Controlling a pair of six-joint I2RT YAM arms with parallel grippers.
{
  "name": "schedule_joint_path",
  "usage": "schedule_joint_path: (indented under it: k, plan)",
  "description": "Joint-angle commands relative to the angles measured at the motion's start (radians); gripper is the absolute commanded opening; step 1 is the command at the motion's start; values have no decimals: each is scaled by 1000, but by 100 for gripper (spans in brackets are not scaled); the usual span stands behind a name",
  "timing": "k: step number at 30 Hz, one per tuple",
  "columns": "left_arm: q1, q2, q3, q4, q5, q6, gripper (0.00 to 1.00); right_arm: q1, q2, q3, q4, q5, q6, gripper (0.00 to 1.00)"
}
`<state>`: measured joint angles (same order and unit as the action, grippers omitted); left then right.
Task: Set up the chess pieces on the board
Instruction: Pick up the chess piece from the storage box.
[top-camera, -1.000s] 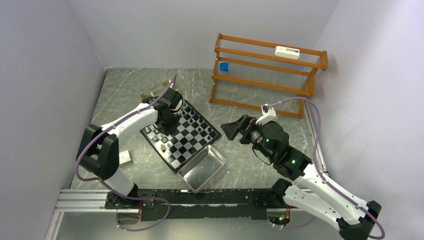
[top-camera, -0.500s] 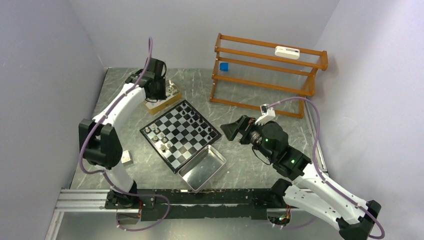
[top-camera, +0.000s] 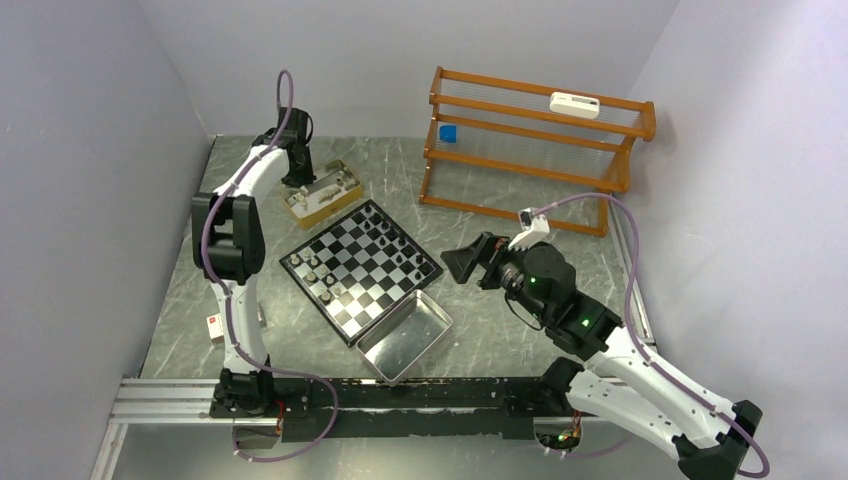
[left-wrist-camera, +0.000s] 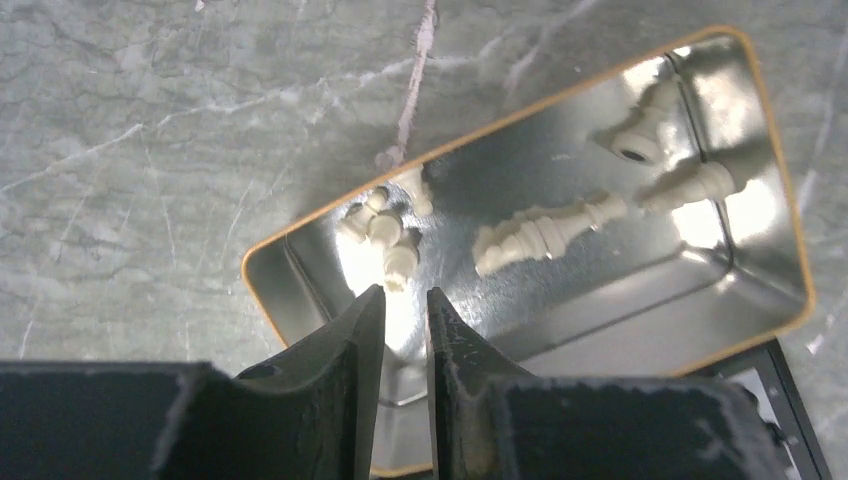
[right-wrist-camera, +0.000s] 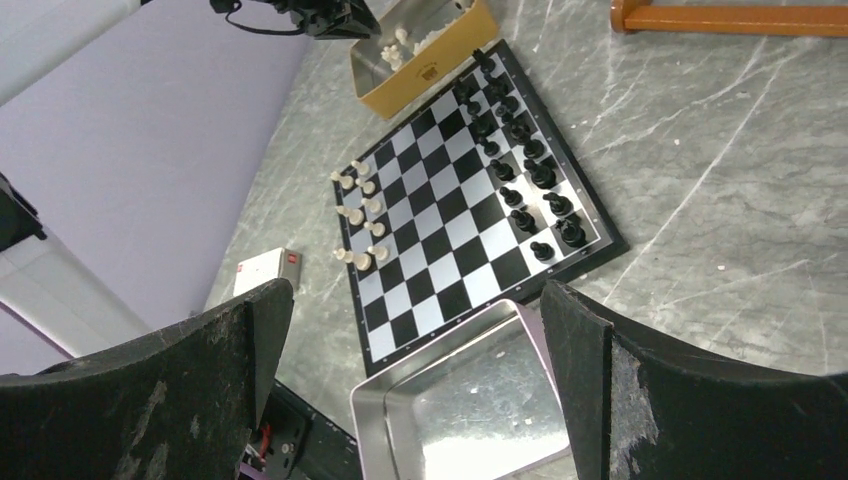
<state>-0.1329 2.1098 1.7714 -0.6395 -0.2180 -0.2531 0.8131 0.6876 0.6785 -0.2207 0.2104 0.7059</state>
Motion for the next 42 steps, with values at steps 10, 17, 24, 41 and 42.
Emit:
schedule_joint_path:
  k: [10, 17, 24, 41, 42]
  plan:
    - [42, 118, 71, 43, 47, 17, 29, 1, 49, 22, 45, 31, -39, 100]
    - [44, 132, 70, 30, 34, 15, 30, 1, 63, 25, 53, 27, -42, 100]
    - [44, 139, 68, 28, 38, 18, 30, 1, 50, 16, 50, 38, -42, 100]
    - [45, 137, 61, 14, 53, 21, 22, 1, 25, 8, 40, 50, -42, 100]
    - [44, 137, 62, 12, 54, 21, 22, 1, 22, 7, 38, 51, -43, 100]
